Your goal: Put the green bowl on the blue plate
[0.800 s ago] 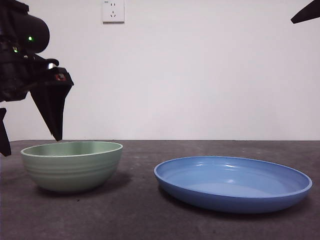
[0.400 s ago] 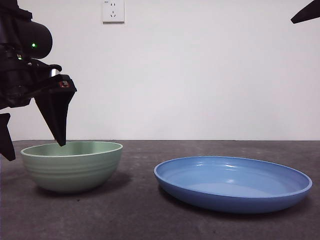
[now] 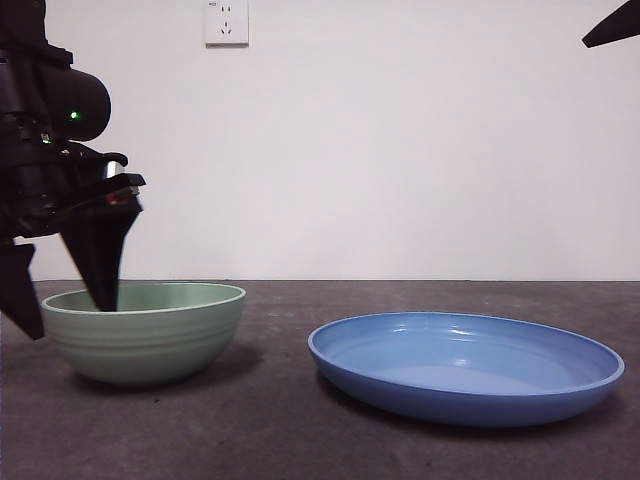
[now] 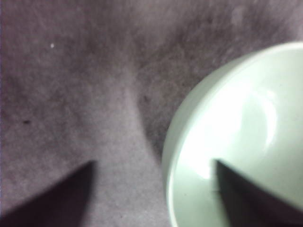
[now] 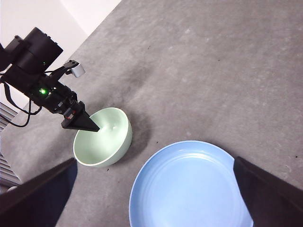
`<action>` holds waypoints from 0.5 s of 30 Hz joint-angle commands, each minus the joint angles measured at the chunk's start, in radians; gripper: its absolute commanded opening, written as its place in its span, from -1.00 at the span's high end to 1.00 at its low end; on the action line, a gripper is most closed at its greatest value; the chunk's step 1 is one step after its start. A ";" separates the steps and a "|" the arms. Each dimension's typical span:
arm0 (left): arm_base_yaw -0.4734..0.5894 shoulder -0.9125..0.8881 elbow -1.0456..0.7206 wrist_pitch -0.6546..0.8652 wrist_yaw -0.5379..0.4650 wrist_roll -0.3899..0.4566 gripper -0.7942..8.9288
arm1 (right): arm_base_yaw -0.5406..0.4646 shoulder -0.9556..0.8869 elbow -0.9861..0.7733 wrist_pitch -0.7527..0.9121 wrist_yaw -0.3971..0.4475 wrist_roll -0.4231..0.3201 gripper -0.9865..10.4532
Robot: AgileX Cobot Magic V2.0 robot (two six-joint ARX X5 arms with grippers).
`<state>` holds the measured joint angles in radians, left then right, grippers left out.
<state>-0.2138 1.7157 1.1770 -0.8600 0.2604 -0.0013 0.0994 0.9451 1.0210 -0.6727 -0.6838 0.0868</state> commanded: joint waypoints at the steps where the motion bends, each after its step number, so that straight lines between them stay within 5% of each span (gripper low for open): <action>1: -0.003 0.017 0.023 0.004 -0.002 -0.008 0.57 | 0.004 0.008 0.021 0.006 0.001 0.010 -0.20; 15: -0.005 0.017 0.024 -0.003 -0.002 -0.012 0.82 | 0.004 0.008 0.021 0.006 0.001 0.010 -0.20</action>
<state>-0.2146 1.7157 1.1770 -0.8631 0.2596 -0.0029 0.0994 0.9451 1.0210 -0.6727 -0.6819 0.0868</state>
